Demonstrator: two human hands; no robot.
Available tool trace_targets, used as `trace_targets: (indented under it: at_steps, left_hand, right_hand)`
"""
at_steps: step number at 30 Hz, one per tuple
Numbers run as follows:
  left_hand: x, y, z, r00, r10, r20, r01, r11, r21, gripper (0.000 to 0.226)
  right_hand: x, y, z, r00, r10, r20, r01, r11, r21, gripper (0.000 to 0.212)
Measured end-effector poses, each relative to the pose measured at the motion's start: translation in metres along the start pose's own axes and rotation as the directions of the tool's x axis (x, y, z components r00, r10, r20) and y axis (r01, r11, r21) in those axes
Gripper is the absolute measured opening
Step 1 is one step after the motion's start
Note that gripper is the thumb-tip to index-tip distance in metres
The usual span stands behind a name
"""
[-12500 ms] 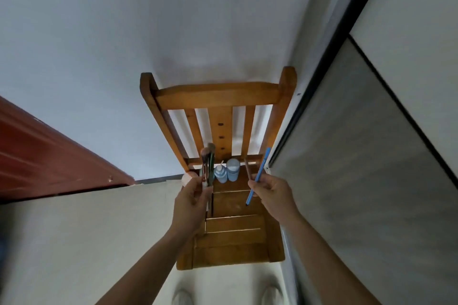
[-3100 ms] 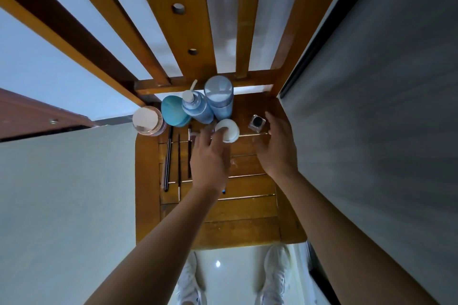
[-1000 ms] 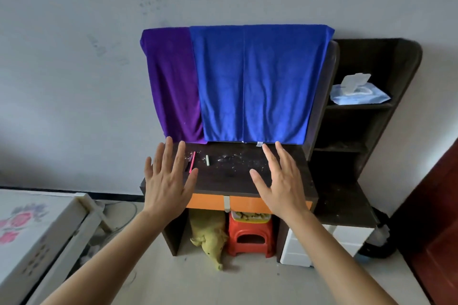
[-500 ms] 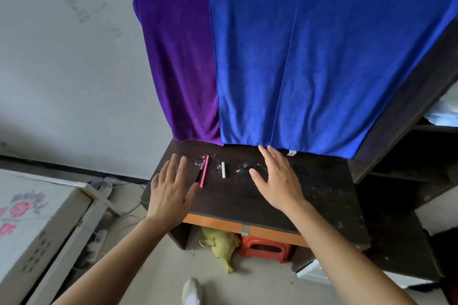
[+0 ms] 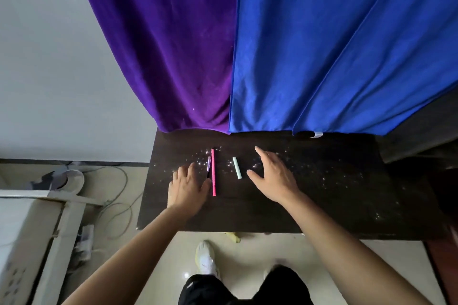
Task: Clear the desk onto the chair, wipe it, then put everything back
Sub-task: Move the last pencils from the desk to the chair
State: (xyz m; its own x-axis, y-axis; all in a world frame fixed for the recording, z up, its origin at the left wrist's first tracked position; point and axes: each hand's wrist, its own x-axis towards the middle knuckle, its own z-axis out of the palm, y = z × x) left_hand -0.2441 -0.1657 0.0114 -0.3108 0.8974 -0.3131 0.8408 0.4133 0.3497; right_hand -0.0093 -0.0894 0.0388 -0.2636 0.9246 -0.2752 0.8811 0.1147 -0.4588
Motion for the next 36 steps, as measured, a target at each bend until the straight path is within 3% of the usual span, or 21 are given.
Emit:
trace_targets:
  at_steps: [8, 12, 16, 23, 30, 33, 36]
  left_hand:
    - [0.027, 0.002, 0.048, 0.989, -0.142, 0.041, 0.145, 0.987, -0.065, 0.056]
    - [0.035, 0.012, 0.065, 0.987, -0.161, -0.024, 0.159, 0.984, -0.075, 0.056]
    - [0.045, 0.026, 0.070, 0.987, -0.160, -0.006, 0.158, 0.982, -0.107, 0.032]
    - [0.047, 0.050, 0.076, 0.994, -0.083, 0.066, 0.087, 0.994, -0.067, 0.016]
    - [0.055, 0.066, 0.068, 0.983, -0.083, 0.162, 0.087, 0.996, -0.017, 0.023]
    - [0.051, 0.087, 0.049, 0.989, -0.032, 0.141, 0.047, 0.993, -0.104, 0.023]
    - [0.048, 0.121, 0.012, 0.997, 0.045, 0.065, -0.023, 0.952, -0.305, 0.022]
  right_hand:
    - [0.048, 0.009, 0.066, 0.984, 0.087, 0.155, -0.079, 0.995, -0.056, 0.070]
    - [0.054, 0.022, 0.074, 0.991, 0.026, 0.134, -0.019, 0.999, -0.050, 0.048]
    - [0.047, 0.042, 0.066, 0.994, 0.066, 0.091, -0.069, 0.997, 0.033, 0.029]
    - [0.033, 0.086, 0.046, 0.979, 0.196, 0.051, -0.198, 0.979, 0.045, 0.019]
    - [0.023, 0.107, 0.027, 0.961, 0.273, 0.042, -0.276, 0.954, 0.118, 0.018]
    - [0.020, 0.108, 0.006, 0.953, 0.302, -0.013, -0.291, 0.929, 0.227, 0.016]
    - [0.016, 0.104, -0.026, 0.942, 0.302, -0.143, -0.239, 0.908, 0.345, 0.012]
